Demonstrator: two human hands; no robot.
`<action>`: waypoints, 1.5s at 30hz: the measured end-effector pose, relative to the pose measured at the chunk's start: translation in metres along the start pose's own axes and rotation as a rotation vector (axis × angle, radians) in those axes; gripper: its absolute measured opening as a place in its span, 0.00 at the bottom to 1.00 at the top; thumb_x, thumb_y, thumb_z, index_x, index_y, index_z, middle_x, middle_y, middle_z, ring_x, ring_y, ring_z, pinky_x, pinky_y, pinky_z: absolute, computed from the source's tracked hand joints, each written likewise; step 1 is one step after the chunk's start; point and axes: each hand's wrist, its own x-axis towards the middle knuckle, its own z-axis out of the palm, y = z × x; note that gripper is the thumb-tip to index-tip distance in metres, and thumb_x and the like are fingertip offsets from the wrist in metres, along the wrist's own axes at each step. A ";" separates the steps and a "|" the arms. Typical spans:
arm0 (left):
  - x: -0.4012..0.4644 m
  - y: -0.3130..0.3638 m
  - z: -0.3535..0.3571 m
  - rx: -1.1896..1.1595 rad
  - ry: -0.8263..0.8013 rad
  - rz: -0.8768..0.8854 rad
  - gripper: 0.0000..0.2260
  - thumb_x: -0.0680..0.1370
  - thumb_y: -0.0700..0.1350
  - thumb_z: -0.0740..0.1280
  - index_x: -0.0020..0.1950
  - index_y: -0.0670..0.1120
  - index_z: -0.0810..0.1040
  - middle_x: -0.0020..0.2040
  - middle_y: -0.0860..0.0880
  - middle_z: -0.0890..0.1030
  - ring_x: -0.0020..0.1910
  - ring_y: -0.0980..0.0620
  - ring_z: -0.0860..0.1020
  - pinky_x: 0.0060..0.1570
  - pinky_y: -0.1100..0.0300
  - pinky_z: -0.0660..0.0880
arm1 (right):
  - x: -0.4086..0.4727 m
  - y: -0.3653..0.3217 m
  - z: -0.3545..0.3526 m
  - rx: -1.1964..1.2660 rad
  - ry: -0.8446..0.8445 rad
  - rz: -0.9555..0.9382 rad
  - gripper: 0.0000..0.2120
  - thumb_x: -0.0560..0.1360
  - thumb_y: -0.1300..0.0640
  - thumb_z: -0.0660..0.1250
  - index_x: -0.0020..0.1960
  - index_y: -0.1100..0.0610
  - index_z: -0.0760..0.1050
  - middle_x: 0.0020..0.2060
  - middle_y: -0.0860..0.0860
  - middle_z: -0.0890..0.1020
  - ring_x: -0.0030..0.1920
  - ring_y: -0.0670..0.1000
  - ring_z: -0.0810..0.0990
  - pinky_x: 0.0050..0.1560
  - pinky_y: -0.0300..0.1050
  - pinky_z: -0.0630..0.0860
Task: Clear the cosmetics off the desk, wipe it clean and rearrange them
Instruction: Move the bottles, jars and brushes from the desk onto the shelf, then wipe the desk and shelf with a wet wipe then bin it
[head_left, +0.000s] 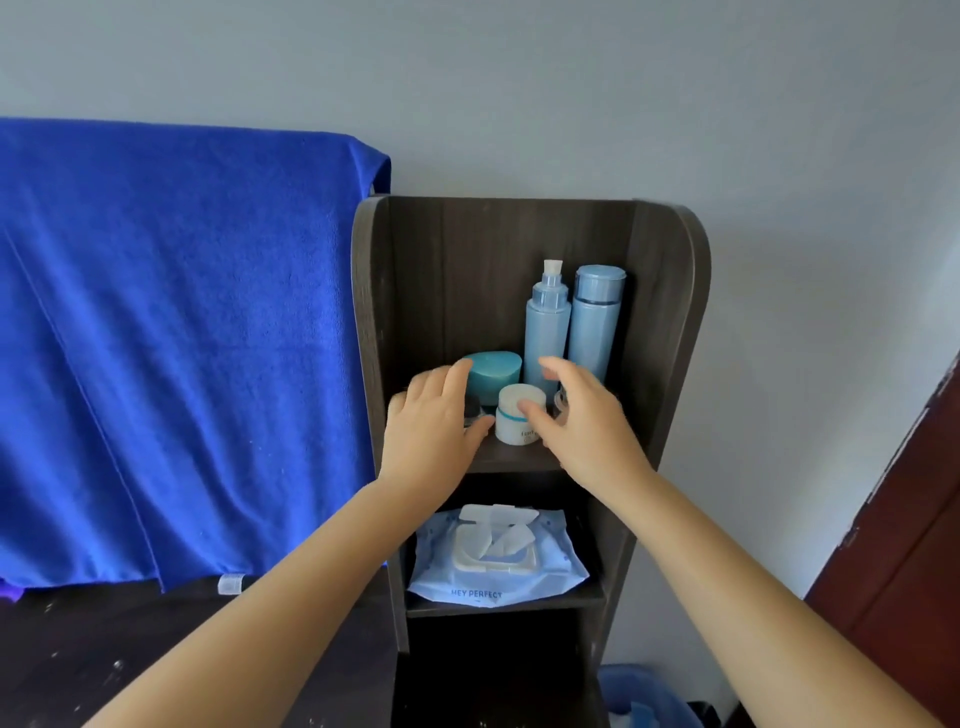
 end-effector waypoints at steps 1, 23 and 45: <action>-0.007 0.002 -0.005 -0.047 0.081 0.060 0.21 0.75 0.49 0.65 0.66 0.45 0.68 0.61 0.46 0.75 0.60 0.46 0.70 0.54 0.52 0.68 | -0.006 0.000 -0.005 0.013 0.020 -0.028 0.21 0.75 0.52 0.65 0.66 0.54 0.68 0.59 0.50 0.75 0.45 0.49 0.77 0.50 0.51 0.78; -0.112 -0.040 0.180 -0.106 -0.369 -0.246 0.18 0.78 0.46 0.61 0.67 0.43 0.68 0.64 0.42 0.71 0.63 0.41 0.68 0.59 0.50 0.67 | -0.066 0.129 0.140 -0.304 -0.525 0.036 0.15 0.78 0.58 0.59 0.64 0.55 0.71 0.64 0.54 0.73 0.63 0.56 0.71 0.58 0.49 0.71; -0.115 -0.040 0.160 -0.344 -0.278 -0.319 0.10 0.79 0.42 0.58 0.58 0.42 0.74 0.55 0.44 0.76 0.56 0.45 0.71 0.53 0.56 0.69 | -0.066 0.091 0.083 0.397 -0.474 0.524 0.05 0.78 0.54 0.59 0.47 0.53 0.72 0.42 0.48 0.77 0.46 0.49 0.76 0.45 0.40 0.71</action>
